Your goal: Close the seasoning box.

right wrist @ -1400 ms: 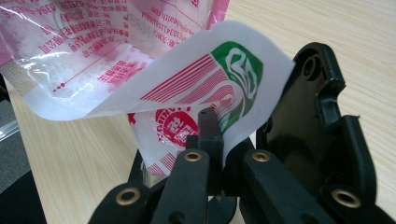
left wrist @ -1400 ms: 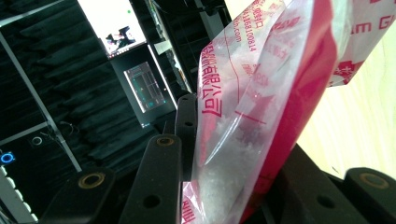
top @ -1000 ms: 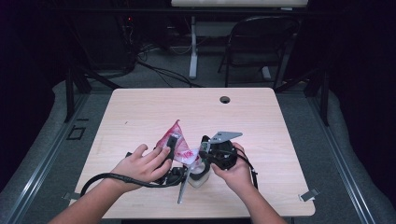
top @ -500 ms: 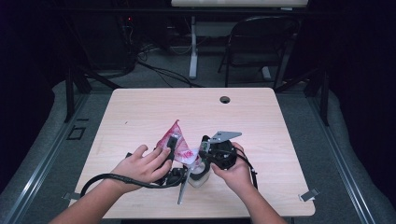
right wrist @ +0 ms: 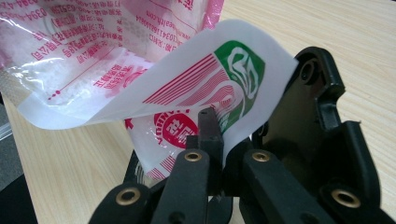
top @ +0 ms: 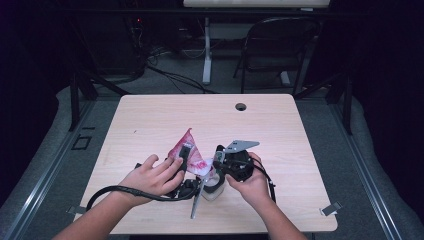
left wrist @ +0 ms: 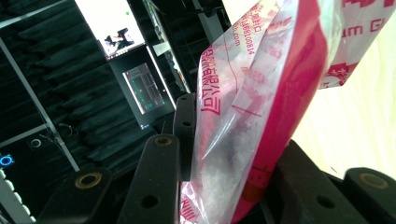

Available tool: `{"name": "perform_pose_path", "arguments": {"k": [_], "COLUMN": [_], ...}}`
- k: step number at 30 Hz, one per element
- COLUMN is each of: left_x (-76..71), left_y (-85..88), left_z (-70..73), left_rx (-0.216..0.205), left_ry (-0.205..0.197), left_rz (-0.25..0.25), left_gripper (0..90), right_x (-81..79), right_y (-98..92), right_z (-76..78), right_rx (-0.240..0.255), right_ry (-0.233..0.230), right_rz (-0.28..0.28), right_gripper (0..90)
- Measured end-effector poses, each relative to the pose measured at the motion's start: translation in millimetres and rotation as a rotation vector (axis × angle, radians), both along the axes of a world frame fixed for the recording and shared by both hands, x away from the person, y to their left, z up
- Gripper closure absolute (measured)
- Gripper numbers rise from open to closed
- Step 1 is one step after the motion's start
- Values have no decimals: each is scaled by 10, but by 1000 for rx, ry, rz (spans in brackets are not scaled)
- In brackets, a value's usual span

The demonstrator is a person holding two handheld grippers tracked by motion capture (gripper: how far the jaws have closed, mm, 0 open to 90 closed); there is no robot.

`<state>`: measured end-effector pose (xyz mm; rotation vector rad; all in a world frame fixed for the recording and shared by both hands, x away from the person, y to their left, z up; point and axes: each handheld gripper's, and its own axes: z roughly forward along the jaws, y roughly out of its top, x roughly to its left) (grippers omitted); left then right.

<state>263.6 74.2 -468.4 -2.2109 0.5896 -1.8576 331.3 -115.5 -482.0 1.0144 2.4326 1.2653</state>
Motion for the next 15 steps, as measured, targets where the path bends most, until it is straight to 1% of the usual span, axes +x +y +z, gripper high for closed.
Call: {"name": "perform_pose_path", "arguments": {"k": [15], "left_x": [-1], "left_y": [-2], "left_z": [7], "left_rx": [-1], "left_ry": [4], "left_rz": [-2], "left_gripper": [755], "right_x": [0], "right_y": [7], "right_z": [-4], "right_rx": [0], "right_ry": [0], "right_rz": [-1], "right_gripper": [900]}}
